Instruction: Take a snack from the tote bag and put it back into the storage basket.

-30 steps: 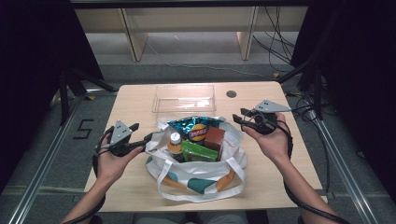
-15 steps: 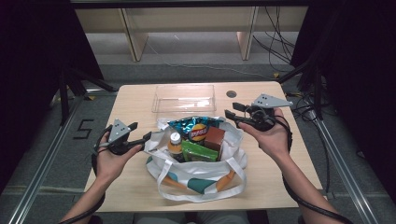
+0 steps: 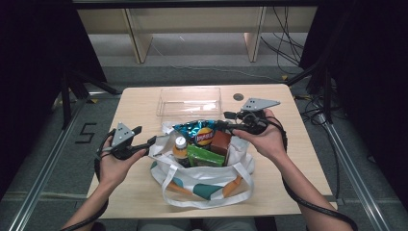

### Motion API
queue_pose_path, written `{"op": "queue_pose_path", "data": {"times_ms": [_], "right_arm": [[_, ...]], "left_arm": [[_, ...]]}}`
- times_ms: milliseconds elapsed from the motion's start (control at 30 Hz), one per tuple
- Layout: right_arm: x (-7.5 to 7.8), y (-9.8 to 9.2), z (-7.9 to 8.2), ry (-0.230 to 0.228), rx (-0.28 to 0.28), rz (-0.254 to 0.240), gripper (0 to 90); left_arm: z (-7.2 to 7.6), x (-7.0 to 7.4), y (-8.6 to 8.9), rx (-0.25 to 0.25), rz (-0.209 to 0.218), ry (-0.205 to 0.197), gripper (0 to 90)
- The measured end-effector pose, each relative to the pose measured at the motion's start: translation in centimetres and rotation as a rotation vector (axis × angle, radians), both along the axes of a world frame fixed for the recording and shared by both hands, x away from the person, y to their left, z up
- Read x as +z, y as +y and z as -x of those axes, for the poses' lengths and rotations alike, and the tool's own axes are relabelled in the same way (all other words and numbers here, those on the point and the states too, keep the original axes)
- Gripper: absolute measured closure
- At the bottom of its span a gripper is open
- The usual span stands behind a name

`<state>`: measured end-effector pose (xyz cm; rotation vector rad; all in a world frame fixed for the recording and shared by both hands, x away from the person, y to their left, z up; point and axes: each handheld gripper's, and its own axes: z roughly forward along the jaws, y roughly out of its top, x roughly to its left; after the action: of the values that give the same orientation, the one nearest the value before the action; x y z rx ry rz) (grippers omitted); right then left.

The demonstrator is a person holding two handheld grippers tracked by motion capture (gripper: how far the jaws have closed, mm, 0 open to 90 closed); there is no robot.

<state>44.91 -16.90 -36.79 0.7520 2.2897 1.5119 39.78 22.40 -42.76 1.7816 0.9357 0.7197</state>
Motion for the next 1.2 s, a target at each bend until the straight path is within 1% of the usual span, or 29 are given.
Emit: {"op": "queue_pose_path", "data": {"times_ms": [67, 100, 133, 167, 233, 267, 333, 367, 433, 467, 500, 533, 633, 667, 767, 800, 833, 867, 900, 933, 967, 1000, 1033, 1067, 1100, 1133, 1167, 1200], "right_arm": [[-0.1, 0.0, -0.1, 0.007, -0.006, 0.0, 57.1], [-0.2, 0.0, -0.5, -0.006, 0.002, 0.016, 57.8], [-0.5, 0.0, -0.9, 0.008, 0.013, 0.018, 59.2], [-0.5, 0.0, -0.8, 0.054, 0.015, 0.023, 60.5], [-0.8, 0.2, -1.0, 0.07, 0.012, 0.02, 63.5], [-0.9, 0.2, -1.1, 0.073, 0.016, 0.035, 64.1], [-1.1, 0.3, -1.1, 0.078, 0.018, 0.034, 64.7], [-1.2, 0.4, -1.2, 0.076, 0.01, 0.036, 66.2], [-1.5, 0.6, -1.4, 0.057, 0.014, 0.046, 68.1], [-1.5, 0.6, -1.4, 0.057, 0.014, 0.046, 68.1], [-1.5, 0.6, -1.4, 0.08, -0.005, 0.044, 70.7], [-1.6, 0.7, -1.4, 0.086, -0.003, 0.034, 71.1], [-1.7, 0.7, -1.7, 0.084, 0.008, 0.033, 70.4], [-1.6, 0.5, -1.5, 0.089, -0.012, 0.041, 70.2], [-1.7, 0.6, -1.5, 0.09, -0.018, 0.029, 71.4], [-1.8, 0.7, -1.5, 0.081, 0.005, 0.019, 77.2], [-1.8, 0.7, -1.3, 0.083, -0.005, 0.028, 79.6], [-1.7, 0.6, -1.3, 0.073, 0.001, 0.037, 82.4], [-1.7, 0.8, -1.2, 0.08, 0.002, 0.037, 84.2], [-1.8, 0.9, -1.2, 0.066, 0.012, 0.036, 85.8], [-1.8, 0.9, -1.2, 0.066, 0.012, 0.036, 85.8], [-1.7, 0.8, -1.2, 0.052, 0.001, 0.048, 86.7], [-1.9, 1.0, -1.0, 0.06, -0.009, 0.03, 88.4], [-1.9, 1.0, -1.1, 0.038, 0.001, 0.031, 89.0], [-1.8, 1.0, -1.0, 0.044, 0.003, 0.038, 89.2], [-1.8, 1.1, -0.9, 0.032, -0.007, 0.023, 89.4], [-1.7, 1.1, -0.8, 0.029, -0.001, 0.035, 89.6], [-1.6, 1.2, -0.6, 0.036, -0.008, 0.025, 89.8]], "left_arm": [[0.0, 0.0, -0.1, -0.001, -0.004, 0.002, 33.6], [0.0, 0.0, -0.1, -0.001, -0.004, 0.003, 33.7], [0.0, 0.0, -0.1, -0.003, -0.004, 0.002, 33.7], [0.0, 0.0, -0.2, 0.0, -0.008, 0.003, 33.7], [0.0, 0.0, -0.2, -0.001, -0.012, 0.005, 33.7], [0.0, -0.1, -0.2, 0.001, -0.009, 0.007, 33.8], [0.0, -0.1, -0.2, 0.001, -0.01, 0.007, 33.8], [0.0, -0.1, -0.2, 0.002, -0.009, 0.006, 33.8], [0.0, 0.0, -0.1, 0.002, -0.009, 0.005, 33.8], [0.0, 0.0, -0.1, 0.003, -0.01, 0.005, 33.8], [0.0, 0.0, -0.1, 0.003, -0.015, 0.002, 34.0], [0.0, 0.0, -0.1, 0.003, -0.017, 0.002, 34.0], [0.0, 0.0, -0.1, 0.001, -0.018, -0.001, 34.0], [0.0, 0.0, -0.2, 0.0, -0.019, -0.003, 34.0], [0.0, 0.0, -0.2, 0.0, -0.02, -0.001, 34.0], [0.0, -0.1, -0.2, 0.001, -0.019, 0.001, 34.0], [0.0, -0.1, -0.2, 0.002, -0.019, 0.001, 34.1], [0.0, -0.1, -0.2, 0.001, -0.019, 0.0, 34.0], [0.0, -0.1, -0.2, 0.0, -0.026, 0.001, 34.0], [0.0, -0.1, -0.2, 0.001, -0.025, 0.0, 34.0], [0.0, -0.1, -0.2, 0.001, -0.025, 0.0, 34.0], [0.0, -0.1, -0.2, 0.001, -0.027, -0.002, 34.0], [0.0, -0.1, -0.2, 0.0, -0.026, -0.003, 33.9], [0.0, -0.2, -0.3, -0.002, -0.022, -0.005, 33.9], [0.0, -0.2, -0.3, -0.002, -0.022, -0.005, 33.9], [0.0, -0.2, -0.3, -0.002, -0.02, -0.005, 33.9], [0.0, -0.1, -0.3, -0.001, -0.019, -0.008, 33.9], [0.0, -0.1, -0.3, 0.001, -0.024, -0.007, 33.9]]}}
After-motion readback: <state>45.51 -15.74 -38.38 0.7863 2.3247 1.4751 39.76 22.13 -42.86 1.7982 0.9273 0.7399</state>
